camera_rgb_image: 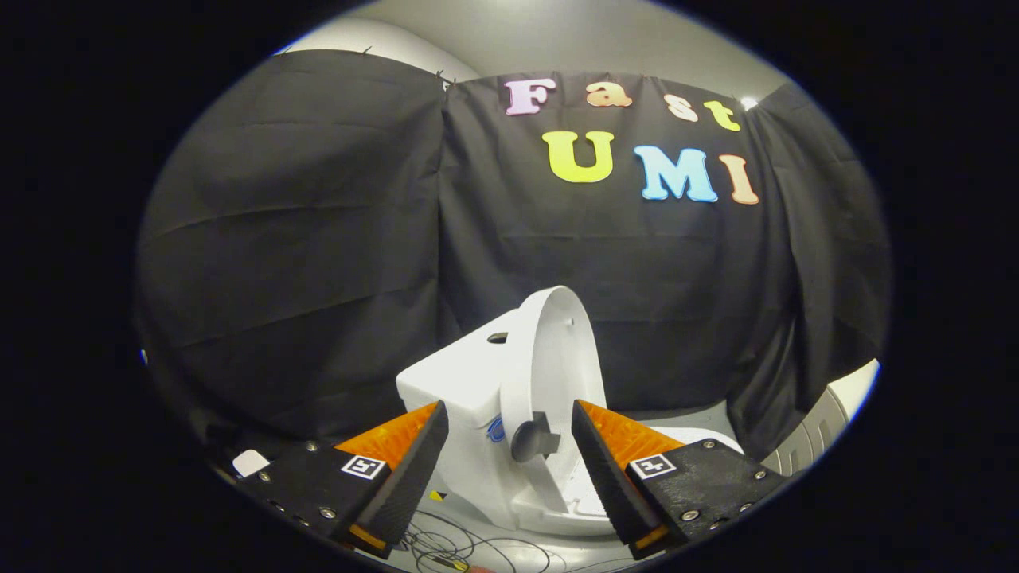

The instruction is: Open the toilet lid.

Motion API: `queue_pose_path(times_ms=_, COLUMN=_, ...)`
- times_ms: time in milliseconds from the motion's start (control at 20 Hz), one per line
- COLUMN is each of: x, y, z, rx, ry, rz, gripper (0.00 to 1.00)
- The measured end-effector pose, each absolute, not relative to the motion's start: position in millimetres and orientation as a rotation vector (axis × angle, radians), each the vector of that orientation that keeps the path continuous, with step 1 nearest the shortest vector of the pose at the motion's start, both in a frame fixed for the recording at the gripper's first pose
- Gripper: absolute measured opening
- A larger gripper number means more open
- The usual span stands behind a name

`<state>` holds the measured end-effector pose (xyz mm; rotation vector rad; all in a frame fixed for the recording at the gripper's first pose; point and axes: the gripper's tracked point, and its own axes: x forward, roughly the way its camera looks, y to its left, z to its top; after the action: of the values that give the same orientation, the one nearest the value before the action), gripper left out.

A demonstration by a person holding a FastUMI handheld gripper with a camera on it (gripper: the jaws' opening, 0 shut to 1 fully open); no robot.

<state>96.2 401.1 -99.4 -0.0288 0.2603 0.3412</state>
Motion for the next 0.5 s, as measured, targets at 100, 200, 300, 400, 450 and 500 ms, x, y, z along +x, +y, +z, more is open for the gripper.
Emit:
queue_pose_path(times_ms=100, x=100, y=390, z=-78, rx=-0.015, ry=0.201, rz=0.381, gripper=0.95)
queue_pose_path(times_ms=200, x=101, y=381, z=-58, rx=0.021, ry=0.138, rz=0.437, gripper=0.95)
queue_pose_path(times_ms=300, x=102, y=356, z=-44, rx=0.03, ry=0.106, rz=0.437, gripper=0.95)
queue_pose_path(times_ms=400, x=107, y=325, z=-34, rx=0.017, ry=0.087, rz=0.406, gripper=0.95)
queue_pose_path(times_ms=450, x=111, y=311, z=-30, rx=0.012, ry=0.081, rz=0.39, gripper=0.95)
queue_pose_path(times_ms=500, x=112, y=295, z=-26, rx=0.011, ry=0.074, rz=0.376, gripper=0.95)
